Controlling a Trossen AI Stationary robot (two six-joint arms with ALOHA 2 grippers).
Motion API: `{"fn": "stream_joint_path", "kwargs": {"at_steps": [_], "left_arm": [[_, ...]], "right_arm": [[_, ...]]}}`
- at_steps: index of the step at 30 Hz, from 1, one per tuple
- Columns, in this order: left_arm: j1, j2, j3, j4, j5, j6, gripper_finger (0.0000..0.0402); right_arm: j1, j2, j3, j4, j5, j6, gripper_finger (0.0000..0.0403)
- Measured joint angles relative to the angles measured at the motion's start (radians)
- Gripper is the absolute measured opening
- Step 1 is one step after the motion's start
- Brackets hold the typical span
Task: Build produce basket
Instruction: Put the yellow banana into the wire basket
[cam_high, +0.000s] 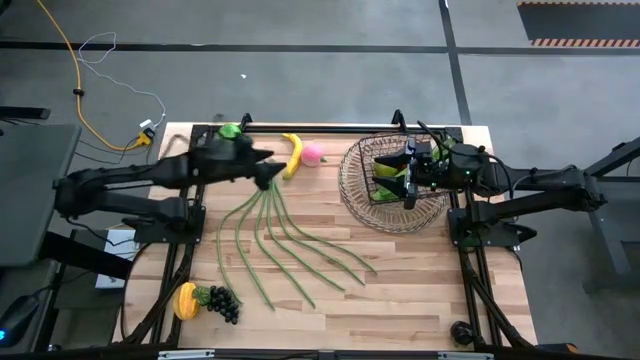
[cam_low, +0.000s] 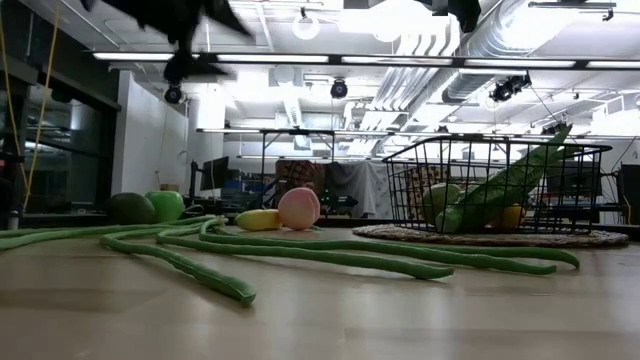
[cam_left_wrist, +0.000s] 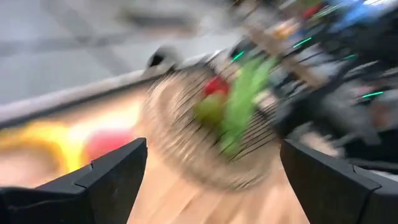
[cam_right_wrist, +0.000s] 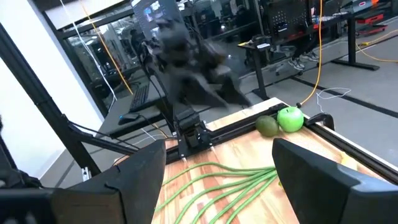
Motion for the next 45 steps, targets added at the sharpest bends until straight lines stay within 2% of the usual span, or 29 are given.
{"fn": "stream_joint_path", "kwargs": {"at_steps": [4,11,15,23,35,45], "left_arm": [[0.039,0.158,0.0,-0.071,-0.013,-0.09,0.0355],[0.095,0.396,0.004,-0.073,-0.044,-0.095,0.0355],[0.125,0.496,0.071,-0.113,-0.085,-0.088,0.0355],[0.152,0.681,0.237,-0.207,-0.121,0.032,0.0355],[0.174,0.851,0.281,-0.203,-0.083,0.024,0.0355],[0.174,0.918,0.281,-0.165,-0.066,0.009,0.0353]], "right_arm": [[0.0,0.0,0.0,0.0,0.0,0.001,0.0284],[0.0,0.0,0.0,-0.001,0.0,0.001,0.0284],[0.0,0.0,0.0,-0.002,0.001,0.005,0.0284],[0.0,0.001,0.0,-0.022,0.037,0.027,0.0284],[0.0,0.001,0.0,-0.04,0.037,0.045,0.0284],[0.0,0.001,0.0,-0.059,0.061,0.043,0.0284]]}}
